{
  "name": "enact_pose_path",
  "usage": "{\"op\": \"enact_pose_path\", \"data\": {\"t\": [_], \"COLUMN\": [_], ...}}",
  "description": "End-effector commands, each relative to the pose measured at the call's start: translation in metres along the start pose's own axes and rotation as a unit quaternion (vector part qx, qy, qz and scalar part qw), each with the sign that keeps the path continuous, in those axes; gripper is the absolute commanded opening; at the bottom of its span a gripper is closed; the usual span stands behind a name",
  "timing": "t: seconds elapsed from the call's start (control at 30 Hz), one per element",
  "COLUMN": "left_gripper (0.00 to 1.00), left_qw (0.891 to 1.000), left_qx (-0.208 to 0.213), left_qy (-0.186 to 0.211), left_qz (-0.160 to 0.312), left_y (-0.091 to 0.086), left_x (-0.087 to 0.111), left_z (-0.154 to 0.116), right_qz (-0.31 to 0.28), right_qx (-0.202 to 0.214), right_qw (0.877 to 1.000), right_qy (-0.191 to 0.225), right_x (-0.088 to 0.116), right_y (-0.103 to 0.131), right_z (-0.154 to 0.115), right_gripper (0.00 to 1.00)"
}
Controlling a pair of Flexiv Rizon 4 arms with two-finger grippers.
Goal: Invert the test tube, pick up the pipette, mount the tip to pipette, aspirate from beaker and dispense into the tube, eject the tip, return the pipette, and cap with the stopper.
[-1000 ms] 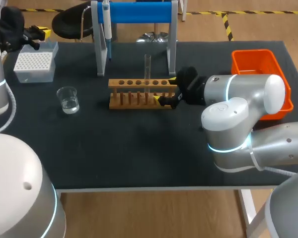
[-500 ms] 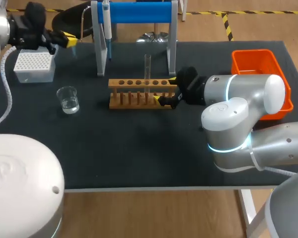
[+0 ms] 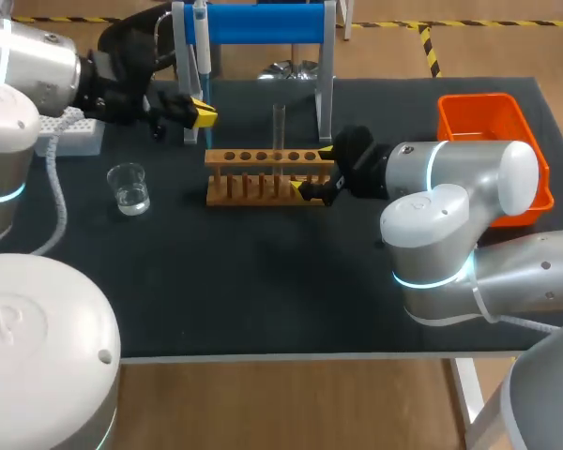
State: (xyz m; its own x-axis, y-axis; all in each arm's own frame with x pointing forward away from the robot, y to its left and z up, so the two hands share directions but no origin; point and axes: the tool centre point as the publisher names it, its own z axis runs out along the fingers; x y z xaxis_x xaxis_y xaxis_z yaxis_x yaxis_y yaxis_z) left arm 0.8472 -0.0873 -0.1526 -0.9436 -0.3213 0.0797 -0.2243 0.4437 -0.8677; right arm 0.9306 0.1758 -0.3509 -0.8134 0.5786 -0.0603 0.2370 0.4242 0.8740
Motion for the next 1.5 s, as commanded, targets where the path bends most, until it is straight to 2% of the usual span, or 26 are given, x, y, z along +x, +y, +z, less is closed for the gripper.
{"op": "enact_pose_path", "data": {"t": [0.03, 0.47, 0.83, 1.4, 1.5], "left_gripper": [0.00, 0.00, 0.00, 0.00, 0.00], "left_qw": [1.000, 1.000, 0.999, 0.999, 0.999], "left_qx": [0.011, 0.009, -0.015, -0.015, -0.015], "left_qy": [-0.001, 0.023, 0.044, 0.044, 0.044], "left_qz": [0.007, 0.017, 0.005, 0.005, 0.005], "left_y": [-0.011, -0.027, -0.028, -0.028, -0.028], "left_x": [0.013, 0.035, 0.029, 0.029, 0.029], "left_z": [0.021, 0.054, 0.052, 0.052, 0.052], "right_qz": [0.000, 0.000, 0.000, 0.000, -0.003], "right_qx": [0.001, 0.001, 0.001, 0.001, -0.010], "right_qw": [1.000, 1.000, 1.000, 1.000, 1.000], "right_qy": [0.001, 0.001, 0.001, 0.001, 0.005], "right_x": [0.000, 0.000, 0.000, 0.000, 0.000], "right_y": [0.000, 0.000, 0.000, 0.000, 0.003], "right_z": [-0.001, -0.001, -0.001, -0.001, -0.018], "right_gripper": [1.00, 1.00, 1.00, 1.00, 1.00]}}
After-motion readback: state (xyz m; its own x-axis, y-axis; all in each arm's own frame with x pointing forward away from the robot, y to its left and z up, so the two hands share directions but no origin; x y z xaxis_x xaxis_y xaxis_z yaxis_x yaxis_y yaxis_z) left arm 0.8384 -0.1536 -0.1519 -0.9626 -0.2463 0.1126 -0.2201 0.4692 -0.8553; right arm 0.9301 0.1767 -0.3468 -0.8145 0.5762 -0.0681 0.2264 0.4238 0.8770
